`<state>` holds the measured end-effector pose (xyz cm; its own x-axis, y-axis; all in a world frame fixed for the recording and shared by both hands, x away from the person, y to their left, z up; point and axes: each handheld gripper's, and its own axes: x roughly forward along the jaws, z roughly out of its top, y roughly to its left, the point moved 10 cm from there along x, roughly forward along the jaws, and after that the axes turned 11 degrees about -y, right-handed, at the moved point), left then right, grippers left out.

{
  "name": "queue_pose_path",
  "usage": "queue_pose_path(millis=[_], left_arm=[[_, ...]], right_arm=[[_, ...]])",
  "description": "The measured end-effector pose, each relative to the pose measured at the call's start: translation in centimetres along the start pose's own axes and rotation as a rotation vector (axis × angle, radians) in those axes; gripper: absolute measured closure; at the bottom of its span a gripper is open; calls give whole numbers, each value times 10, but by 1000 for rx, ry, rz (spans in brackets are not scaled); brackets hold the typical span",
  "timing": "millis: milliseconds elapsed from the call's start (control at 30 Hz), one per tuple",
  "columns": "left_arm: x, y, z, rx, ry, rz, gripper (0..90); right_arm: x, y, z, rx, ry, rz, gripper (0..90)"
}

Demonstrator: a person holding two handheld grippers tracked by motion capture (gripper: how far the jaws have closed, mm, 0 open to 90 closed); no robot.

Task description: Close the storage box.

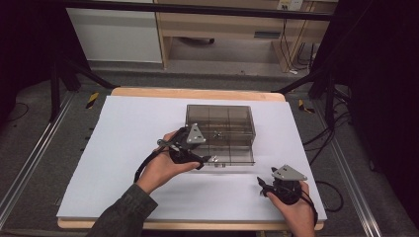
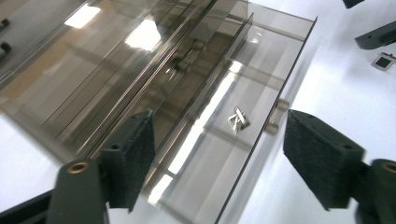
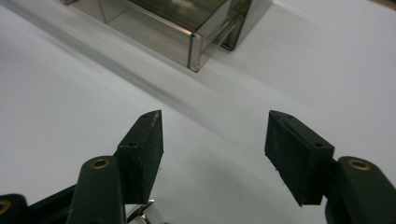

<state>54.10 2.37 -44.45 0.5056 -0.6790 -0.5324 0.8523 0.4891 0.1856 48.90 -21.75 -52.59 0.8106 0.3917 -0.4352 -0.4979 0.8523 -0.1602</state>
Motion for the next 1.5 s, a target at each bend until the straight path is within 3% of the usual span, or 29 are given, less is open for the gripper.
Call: queue_pose_path(millis=[233, 533, 733, 1133, 1333, 1500], left_arm=[[-21, 3, -34, -34, -6, 52, 120], [-39, 16, -70, -131, -59, 100, 99], [-42, 20, -90, -167, -35, 103, 100], [-56, 31, -104, -191, -33, 145, 100], [-64, 36, -114, -205, -24, 159, 100], [-66, 35, -116, -193, -14, 161, 100]], right_arm=[[-5, 8, 7, -39, 101, 106, 418], [-12, 14, 9, -42, 193, 200, 480], [-19, 21, 18, -74, 221, 268, 533], [-18, 15, 7, -78, 321, 321, 631], [-20, 19, -7, -99, 362, 365, 636], [-18, 26, -14, -119, 381, 390, 631]])
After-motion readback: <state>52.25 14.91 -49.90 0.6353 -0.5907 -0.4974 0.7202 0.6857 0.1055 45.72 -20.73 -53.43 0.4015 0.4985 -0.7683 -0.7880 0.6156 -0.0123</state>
